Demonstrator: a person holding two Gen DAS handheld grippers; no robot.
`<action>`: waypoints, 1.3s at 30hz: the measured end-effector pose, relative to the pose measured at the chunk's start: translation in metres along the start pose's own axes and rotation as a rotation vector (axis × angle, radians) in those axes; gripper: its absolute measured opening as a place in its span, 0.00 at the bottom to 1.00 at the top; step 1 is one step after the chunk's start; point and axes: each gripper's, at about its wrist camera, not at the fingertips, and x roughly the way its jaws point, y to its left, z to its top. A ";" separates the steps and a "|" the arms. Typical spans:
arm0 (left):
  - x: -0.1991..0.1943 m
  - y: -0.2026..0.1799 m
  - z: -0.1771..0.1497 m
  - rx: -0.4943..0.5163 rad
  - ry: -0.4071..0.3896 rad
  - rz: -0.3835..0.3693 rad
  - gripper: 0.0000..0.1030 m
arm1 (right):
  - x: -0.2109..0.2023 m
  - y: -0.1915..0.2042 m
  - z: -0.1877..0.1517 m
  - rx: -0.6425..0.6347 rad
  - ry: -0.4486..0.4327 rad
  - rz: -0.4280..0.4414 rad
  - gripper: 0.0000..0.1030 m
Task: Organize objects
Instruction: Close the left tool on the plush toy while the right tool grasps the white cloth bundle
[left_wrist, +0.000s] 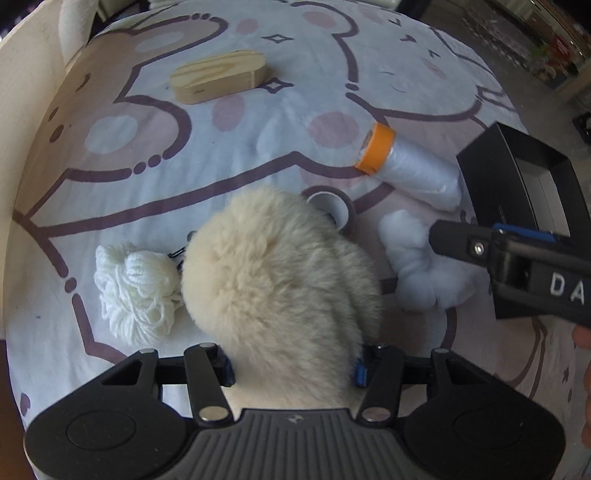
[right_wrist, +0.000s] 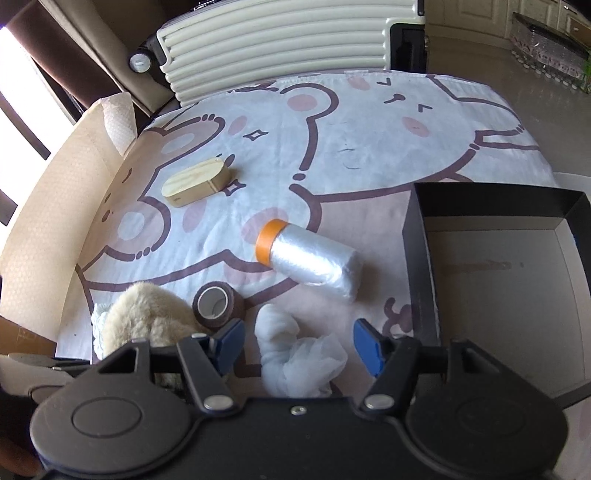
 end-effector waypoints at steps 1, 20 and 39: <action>-0.001 -0.002 -0.001 0.035 0.000 0.003 0.53 | 0.000 0.001 0.000 0.001 0.002 -0.003 0.64; 0.013 0.005 -0.013 0.060 0.051 0.062 0.70 | 0.034 0.005 -0.009 -0.026 0.078 -0.020 0.71; 0.008 0.025 -0.010 -0.109 0.040 0.007 0.46 | 0.041 0.018 -0.016 -0.170 0.156 -0.035 0.31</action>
